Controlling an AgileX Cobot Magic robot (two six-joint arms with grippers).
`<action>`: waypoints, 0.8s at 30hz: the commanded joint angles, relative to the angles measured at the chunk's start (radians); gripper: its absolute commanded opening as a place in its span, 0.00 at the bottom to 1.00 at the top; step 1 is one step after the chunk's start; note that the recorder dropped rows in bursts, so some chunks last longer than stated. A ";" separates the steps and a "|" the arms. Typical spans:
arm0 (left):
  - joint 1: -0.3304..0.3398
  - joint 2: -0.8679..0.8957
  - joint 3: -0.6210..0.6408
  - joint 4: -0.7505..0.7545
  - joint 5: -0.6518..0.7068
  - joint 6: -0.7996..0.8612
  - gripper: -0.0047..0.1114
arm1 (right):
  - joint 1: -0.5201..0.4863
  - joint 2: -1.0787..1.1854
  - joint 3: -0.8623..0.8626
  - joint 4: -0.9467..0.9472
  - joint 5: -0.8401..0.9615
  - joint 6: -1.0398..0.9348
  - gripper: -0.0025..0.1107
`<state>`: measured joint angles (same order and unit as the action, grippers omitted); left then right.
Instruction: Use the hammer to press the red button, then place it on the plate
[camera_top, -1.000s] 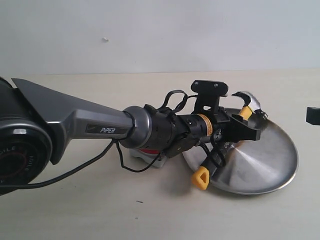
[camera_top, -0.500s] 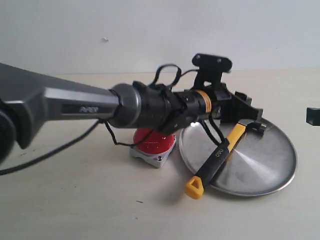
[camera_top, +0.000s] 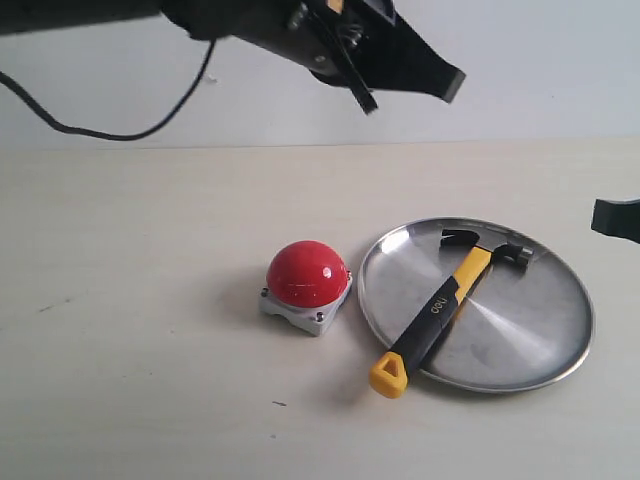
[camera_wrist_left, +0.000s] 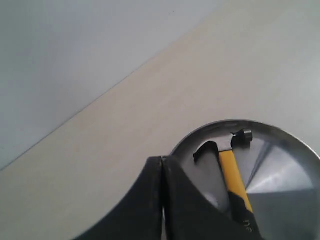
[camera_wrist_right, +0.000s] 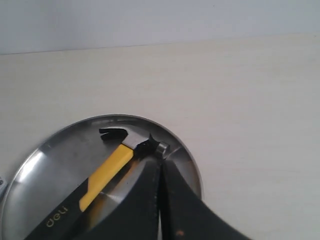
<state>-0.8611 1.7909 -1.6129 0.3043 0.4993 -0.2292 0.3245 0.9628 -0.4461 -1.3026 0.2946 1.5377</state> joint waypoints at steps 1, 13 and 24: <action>0.001 -0.118 0.069 0.002 0.011 0.034 0.04 | 0.002 -0.009 0.005 -0.011 -0.045 0.012 0.02; 0.107 -0.483 0.685 -0.001 -0.560 0.011 0.04 | 0.002 -0.009 0.005 -0.011 -0.045 0.012 0.02; 0.397 -0.817 1.050 -0.032 -0.638 -0.046 0.04 | 0.002 -0.009 0.005 -0.011 -0.047 0.012 0.02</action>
<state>-0.5166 1.0630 -0.6279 0.2826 -0.1152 -0.2628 0.3245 0.9628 -0.4461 -1.3026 0.2563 1.5499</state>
